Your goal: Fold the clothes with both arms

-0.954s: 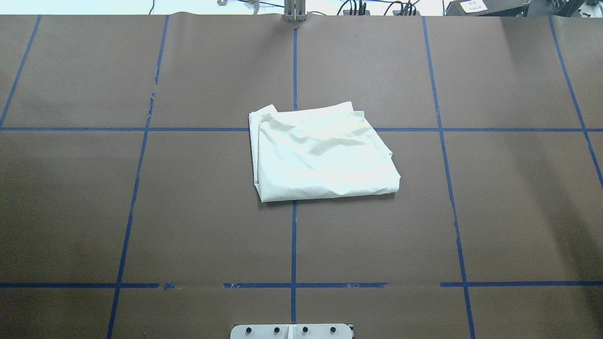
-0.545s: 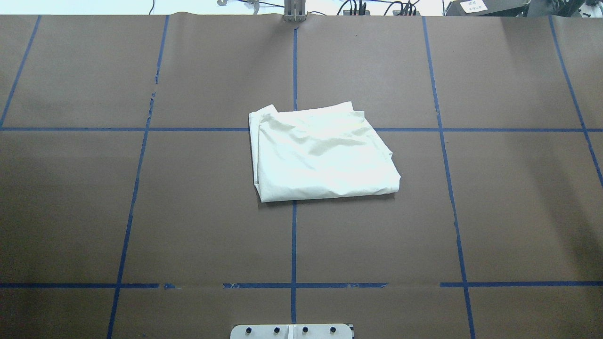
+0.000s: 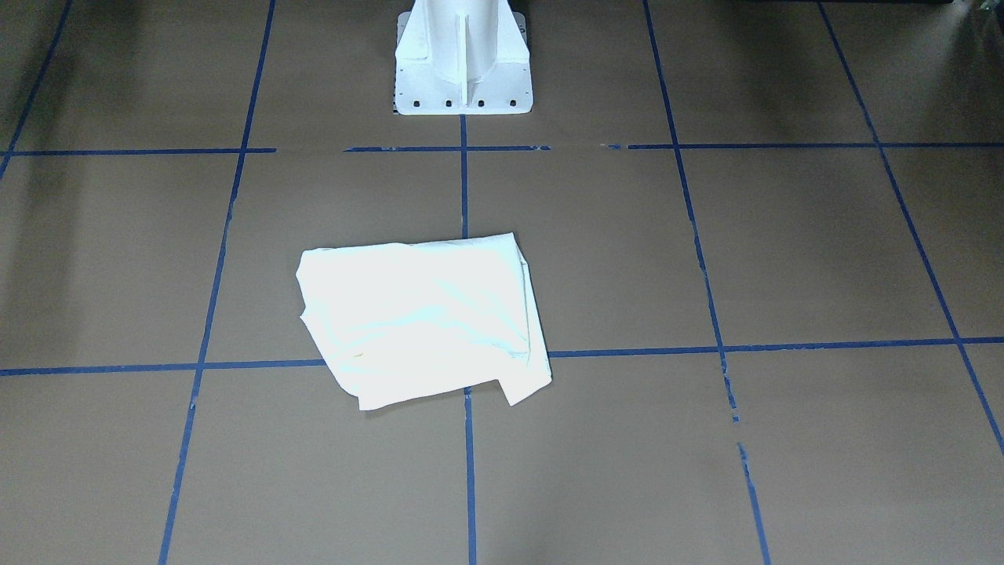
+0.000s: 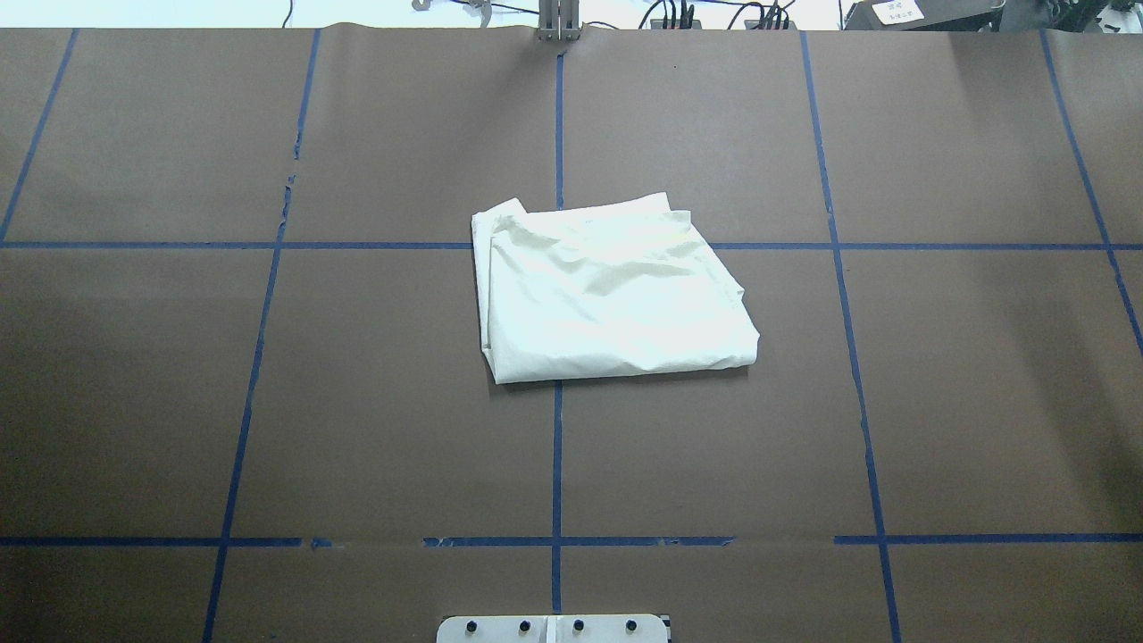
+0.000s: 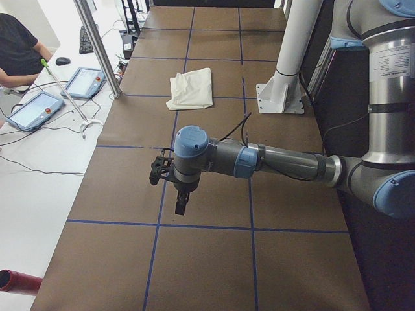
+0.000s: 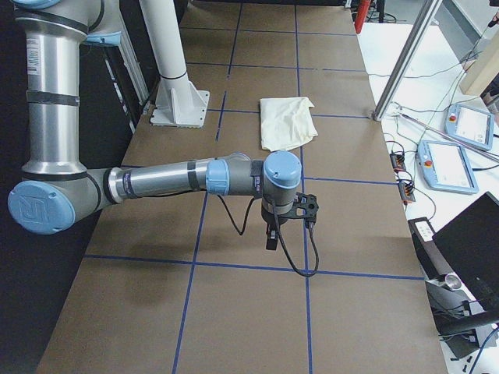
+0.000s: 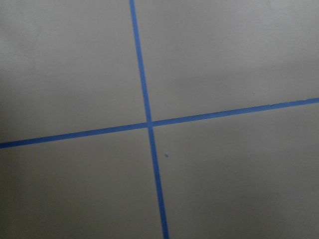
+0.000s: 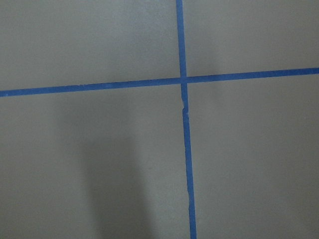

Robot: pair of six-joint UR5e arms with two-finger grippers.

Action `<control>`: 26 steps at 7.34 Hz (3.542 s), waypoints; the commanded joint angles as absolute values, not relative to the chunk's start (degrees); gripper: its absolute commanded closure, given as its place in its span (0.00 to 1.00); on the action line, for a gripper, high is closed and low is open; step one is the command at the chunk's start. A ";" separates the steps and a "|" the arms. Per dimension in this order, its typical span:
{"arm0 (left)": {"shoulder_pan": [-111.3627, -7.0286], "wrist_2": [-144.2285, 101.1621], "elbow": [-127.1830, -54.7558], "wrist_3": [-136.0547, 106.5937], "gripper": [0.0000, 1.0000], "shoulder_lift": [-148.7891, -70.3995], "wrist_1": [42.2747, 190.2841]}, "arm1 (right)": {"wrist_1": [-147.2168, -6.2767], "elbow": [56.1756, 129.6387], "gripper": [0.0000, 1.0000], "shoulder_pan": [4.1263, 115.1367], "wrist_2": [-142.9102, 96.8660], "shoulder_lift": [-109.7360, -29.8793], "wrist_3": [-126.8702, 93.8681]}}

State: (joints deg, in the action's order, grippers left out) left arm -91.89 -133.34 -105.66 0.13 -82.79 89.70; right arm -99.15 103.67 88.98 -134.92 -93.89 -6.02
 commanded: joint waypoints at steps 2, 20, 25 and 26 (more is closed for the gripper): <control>-91.32 -132.28 -106.53 0.27 0.00 -82.27 80.51 | -99.14 102.74 0.00 88.95 -135.09 -93.87 -5.98; -89.21 -132.10 -104.86 10.90 0.00 -82.36 80.95 | -97.65 103.63 0.00 88.86 -134.56 -95.44 -6.16; -89.21 -132.10 -103.45 10.90 0.00 -83.06 80.86 | -97.30 103.01 0.00 88.86 -133.52 -97.20 -5.71; -89.21 -132.10 -103.45 10.90 0.00 -83.14 80.95 | -96.60 103.01 0.00 88.86 -130.90 -97.21 -3.54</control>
